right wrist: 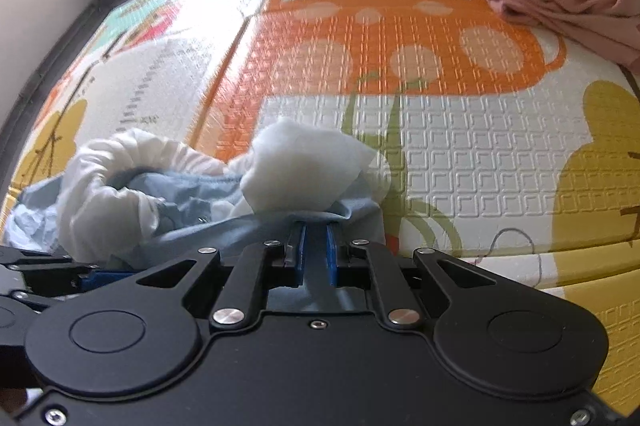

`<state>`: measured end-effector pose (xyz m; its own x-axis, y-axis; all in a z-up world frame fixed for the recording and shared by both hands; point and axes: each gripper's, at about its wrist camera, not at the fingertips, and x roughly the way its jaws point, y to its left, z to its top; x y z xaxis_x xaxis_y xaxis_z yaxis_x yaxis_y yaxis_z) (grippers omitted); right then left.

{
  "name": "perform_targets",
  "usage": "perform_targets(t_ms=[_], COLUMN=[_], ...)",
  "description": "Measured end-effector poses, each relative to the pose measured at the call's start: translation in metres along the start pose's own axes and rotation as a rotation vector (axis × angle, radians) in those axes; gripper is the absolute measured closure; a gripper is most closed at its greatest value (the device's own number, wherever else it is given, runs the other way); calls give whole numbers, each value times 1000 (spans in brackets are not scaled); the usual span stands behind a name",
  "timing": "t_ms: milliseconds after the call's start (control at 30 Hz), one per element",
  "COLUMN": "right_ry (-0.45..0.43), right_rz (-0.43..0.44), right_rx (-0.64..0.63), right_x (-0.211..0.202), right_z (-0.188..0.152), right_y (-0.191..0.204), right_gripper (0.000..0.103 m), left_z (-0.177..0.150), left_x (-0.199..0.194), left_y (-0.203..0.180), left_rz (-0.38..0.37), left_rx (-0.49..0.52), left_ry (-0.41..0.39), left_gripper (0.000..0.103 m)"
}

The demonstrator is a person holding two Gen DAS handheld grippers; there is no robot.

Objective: Fold clothes
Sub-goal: 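Move the left gripper out to the gathered cuff of the other sleeve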

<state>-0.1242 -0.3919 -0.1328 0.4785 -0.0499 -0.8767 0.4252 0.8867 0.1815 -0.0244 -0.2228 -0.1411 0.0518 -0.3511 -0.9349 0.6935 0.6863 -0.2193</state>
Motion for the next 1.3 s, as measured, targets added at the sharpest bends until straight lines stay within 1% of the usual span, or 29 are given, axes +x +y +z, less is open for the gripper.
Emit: perform_targets(t_ms=[300, 467, 567, 667, 833, 933, 1000, 1067, 1167, 1300], right_ry=[19, 19, 17, -14, -86, -122, -144, -160, -179, -188], right_rz=[4, 6, -14, -20, -26, -18, -4, 4, 21, 49], right_rx=[9, 14, 5, 6, -28, -43, -51, -65, -88, -117], right_x=[8, 8, 6, -4, -32, -49, -60, -69, -81, -92], right_z=[-2, -2, -1, -2, -3, -3, -3, -4, -6, -7], right_y=[-6, -6, -2, 2, 13, 19, 24, 30, 42, 61], right_gripper=[95, 95, 95, 94, 92, 92, 92, 92, 92, 92], left_z=[1, -1, -2, -3, -7, -9, -11, -12, -15, -18], left_x=[2, 1, 0, -5, -17, -29, -37, -46, -58, -72], left_y=[10, 7, 5, 5, 1, -2, -3, -3, -1, 15], left_rz=[8, 17, 17, 11, 7, 10, 17, 27, 66, 87], left_rx=[-7, 4, 1, -12, -13, -4, -1, 4, 7, -38], left_ry=[9, 0, -5, -13, -31, -61, -87, -113, -149, -173], left_gripper=[58, 57, 56, 54, 51, 47, 43, 42, 41, 40])
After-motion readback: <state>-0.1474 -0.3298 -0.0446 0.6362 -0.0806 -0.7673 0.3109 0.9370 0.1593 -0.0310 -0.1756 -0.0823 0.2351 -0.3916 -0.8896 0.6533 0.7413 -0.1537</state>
